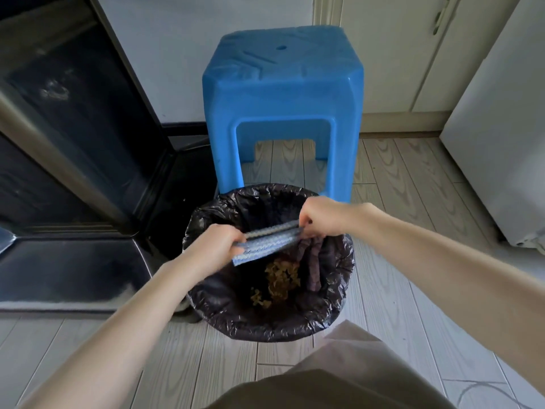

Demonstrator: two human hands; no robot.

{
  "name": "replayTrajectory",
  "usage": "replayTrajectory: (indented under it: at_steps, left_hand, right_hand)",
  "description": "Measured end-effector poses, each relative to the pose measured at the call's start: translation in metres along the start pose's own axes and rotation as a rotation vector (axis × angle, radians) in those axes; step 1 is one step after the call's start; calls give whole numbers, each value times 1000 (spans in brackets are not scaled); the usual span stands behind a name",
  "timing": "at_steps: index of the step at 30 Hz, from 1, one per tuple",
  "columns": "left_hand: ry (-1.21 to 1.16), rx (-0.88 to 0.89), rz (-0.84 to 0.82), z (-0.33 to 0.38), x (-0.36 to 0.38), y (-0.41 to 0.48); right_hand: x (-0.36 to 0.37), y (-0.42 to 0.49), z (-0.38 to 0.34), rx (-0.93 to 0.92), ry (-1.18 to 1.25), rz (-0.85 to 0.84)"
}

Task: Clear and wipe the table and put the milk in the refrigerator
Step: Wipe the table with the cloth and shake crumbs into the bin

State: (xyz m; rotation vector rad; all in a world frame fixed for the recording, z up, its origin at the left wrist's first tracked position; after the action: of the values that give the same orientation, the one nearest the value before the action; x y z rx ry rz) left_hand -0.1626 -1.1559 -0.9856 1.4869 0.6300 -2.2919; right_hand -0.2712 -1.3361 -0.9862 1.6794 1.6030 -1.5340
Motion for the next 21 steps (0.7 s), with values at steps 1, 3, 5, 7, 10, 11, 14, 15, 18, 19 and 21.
replayTrajectory:
  at_steps: [1,3,5,7,10,11,14,15,18,19,21]
  left_hand:
    - [27,-1,-15,1,1,0]
    - [-13,-3,34,3,-1,2]
    - [-120,-17,104,5,-8,1]
    - [-213,-22,156,6,-13,-1]
    - [-333,-92,228,17,-16,-9]
    - [-369,-115,273,22,-17,-13]
    - [-448,-175,427,47,-25,-32]
    - [-492,-207,471,57,-29,-37]
    - [-641,-341,559,92,-43,-52]
    - [-680,-383,569,105,-58,-56]
    - [-729,-421,575,127,-74,-68]
  right_hand:
    - [3,0,1,24,-16,-14]
    - [0,0,2,29,10,-5]
    - [-11,-2,3,1,74,22]
    - [-21,-3,7,-23,158,37]
    - [-31,-11,9,-22,248,49]
    - [-36,-15,8,-15,266,57]
    - [-57,-34,3,20,350,110]
    - [-65,-41,0,30,362,124]
    - [-88,-59,-7,68,354,141]
    - [-107,-70,-11,88,359,136]
    - [-127,-87,-17,95,346,137]
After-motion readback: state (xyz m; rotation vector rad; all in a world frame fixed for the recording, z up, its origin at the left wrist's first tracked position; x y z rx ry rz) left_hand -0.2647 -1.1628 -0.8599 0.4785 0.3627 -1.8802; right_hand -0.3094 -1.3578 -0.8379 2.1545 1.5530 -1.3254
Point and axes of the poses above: each hand's wrist, its own y-axis towards the middle knuckle, its own x-axis out of the palm, z = x × y, the point moved 1 cm from there along y, towards the middle knuckle, and after that the axes turned 3 degrees about -y, right-handed, at the moved point
